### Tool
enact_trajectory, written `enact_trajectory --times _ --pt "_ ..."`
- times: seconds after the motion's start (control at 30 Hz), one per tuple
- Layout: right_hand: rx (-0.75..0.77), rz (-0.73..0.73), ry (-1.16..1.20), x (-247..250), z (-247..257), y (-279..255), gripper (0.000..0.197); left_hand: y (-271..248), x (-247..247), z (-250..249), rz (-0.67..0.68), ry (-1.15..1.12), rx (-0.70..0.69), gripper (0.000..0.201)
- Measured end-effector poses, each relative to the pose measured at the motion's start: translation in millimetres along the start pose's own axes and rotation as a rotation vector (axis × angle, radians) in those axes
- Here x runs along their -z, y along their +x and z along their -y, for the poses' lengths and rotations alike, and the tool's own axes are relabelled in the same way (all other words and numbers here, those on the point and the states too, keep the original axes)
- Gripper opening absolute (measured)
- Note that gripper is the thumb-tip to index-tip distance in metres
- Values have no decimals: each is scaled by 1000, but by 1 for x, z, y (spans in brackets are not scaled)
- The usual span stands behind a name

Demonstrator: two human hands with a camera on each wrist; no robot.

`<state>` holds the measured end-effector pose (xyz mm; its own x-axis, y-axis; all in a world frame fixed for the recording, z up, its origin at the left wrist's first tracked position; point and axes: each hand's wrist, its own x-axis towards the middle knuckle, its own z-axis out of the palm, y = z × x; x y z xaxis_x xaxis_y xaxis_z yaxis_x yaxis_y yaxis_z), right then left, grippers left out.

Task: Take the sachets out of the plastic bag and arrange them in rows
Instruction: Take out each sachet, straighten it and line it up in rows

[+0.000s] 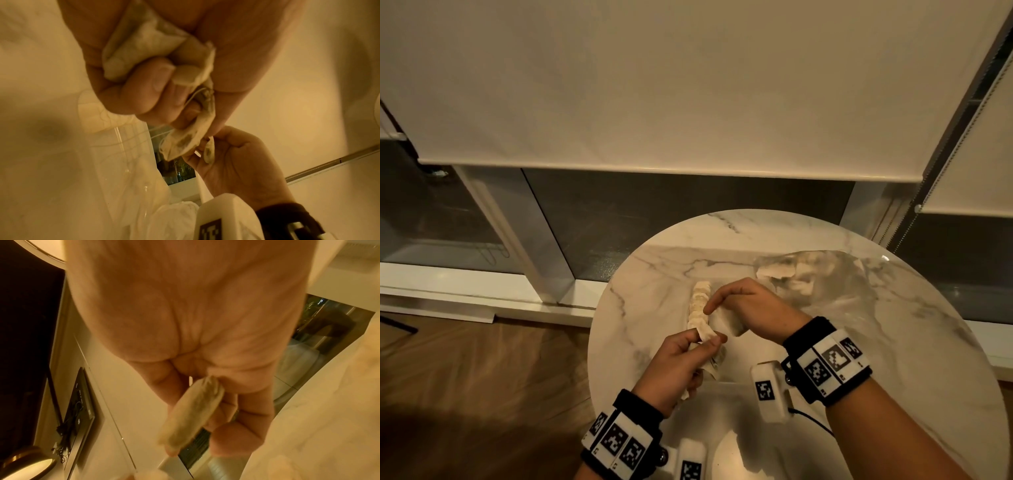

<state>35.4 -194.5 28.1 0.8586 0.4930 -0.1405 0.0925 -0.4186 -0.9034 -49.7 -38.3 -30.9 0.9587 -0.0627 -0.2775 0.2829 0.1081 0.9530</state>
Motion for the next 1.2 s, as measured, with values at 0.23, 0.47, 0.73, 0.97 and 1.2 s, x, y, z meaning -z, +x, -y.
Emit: enact_trajectory --times 0.23,0.47,0.73,0.97,1.2 --pt "79 151 -315 2 -4 4 23 0 1 -1 40 50 -23 21" --pt "105 189 -362 1 -2 9 7 1 3 3 50 44 -8 22" --pt "-20 29 -371 0 -7 19 2 17 52 14 -203 -166 90 22" --pt "-166 159 -522 -15 -19 34 8 29 96 50 -219 -1007 375 36" --pt "-288 263 -629 -39 -39 62 20 32 106 65 -196 -1077 405 43"
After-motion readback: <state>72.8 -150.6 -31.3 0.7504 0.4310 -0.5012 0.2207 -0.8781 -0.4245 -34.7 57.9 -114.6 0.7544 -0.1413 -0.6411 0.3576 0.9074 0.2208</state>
